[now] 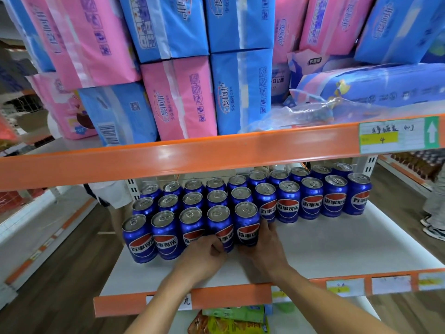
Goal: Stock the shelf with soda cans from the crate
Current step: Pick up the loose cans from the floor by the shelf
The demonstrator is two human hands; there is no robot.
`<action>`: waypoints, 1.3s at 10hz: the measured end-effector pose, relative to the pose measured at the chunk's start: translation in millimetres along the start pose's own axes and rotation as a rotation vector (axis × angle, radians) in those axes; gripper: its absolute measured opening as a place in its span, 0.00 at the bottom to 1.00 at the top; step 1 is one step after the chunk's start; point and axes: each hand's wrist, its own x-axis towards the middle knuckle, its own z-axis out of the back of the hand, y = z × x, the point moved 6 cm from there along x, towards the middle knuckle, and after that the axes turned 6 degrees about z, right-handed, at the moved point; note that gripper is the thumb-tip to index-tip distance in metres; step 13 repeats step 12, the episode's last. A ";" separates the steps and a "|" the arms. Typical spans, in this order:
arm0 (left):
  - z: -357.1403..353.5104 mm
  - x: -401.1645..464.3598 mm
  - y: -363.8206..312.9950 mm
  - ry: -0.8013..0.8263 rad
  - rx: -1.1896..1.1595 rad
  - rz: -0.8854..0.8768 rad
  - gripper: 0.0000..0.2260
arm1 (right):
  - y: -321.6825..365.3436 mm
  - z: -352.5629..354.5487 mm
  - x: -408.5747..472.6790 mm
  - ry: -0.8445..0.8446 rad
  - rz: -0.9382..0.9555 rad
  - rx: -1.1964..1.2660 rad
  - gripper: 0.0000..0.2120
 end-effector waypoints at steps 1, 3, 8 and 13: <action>-0.9 -2.2 1.0 -0.007 -0.012 0.009 0.09 | -0.5 -0.8 0.6 0.013 -0.025 0.012 0.42; 0.4 -9.3 3.9 -0.025 -0.013 0.002 0.09 | -6.7 -6.6 -0.6 0.112 -0.044 -0.099 0.49; 21.3 -22.4 40.4 -0.111 0.004 0.096 0.09 | 4.1 16.8 -16.5 0.070 -0.115 -0.006 0.32; 19.6 -18.9 39.5 -0.127 -0.017 0.101 0.08 | 1.9 17.8 -18.0 0.001 -0.116 0.020 0.28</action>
